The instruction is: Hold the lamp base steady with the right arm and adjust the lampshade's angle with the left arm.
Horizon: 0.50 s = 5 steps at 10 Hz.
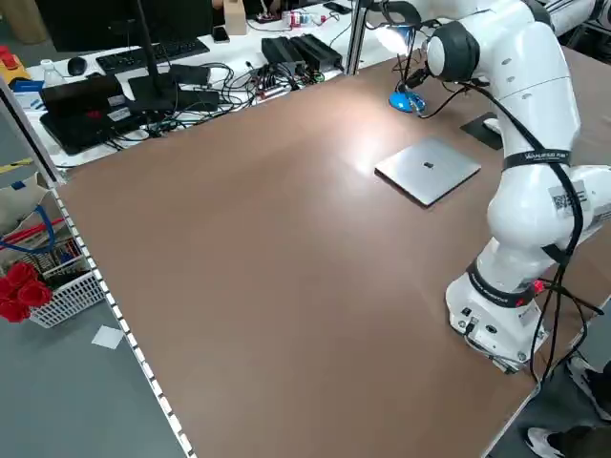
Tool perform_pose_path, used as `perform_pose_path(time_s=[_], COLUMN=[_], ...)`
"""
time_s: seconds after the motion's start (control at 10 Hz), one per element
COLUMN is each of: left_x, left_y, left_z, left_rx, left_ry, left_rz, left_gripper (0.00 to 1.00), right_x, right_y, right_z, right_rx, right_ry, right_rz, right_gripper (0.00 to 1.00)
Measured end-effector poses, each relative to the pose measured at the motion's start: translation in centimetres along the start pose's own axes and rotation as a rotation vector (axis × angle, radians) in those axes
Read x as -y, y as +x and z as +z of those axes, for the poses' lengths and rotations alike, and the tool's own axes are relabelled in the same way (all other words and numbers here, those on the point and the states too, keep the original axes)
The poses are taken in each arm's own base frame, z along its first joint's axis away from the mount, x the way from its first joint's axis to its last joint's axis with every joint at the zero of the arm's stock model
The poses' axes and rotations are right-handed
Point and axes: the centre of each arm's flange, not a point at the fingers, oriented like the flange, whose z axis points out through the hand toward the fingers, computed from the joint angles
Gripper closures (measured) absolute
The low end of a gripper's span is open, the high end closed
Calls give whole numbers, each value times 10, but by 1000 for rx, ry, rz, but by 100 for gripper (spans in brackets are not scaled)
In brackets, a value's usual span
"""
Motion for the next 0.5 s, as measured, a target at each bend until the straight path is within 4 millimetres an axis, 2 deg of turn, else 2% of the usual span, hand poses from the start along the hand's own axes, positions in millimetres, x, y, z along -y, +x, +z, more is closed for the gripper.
perform_pose_path(time_s=[0.5], left_x=[0], left_y=[-1], left_z=[1], left_rx=[1], left_ry=[1], left_rz=[-132], left_gripper=[52], right_x=[0], right_y=[0], right_z=[0], right_rx=[-1], right_ry=[0], right_rz=[-1], right_gripper=[77])
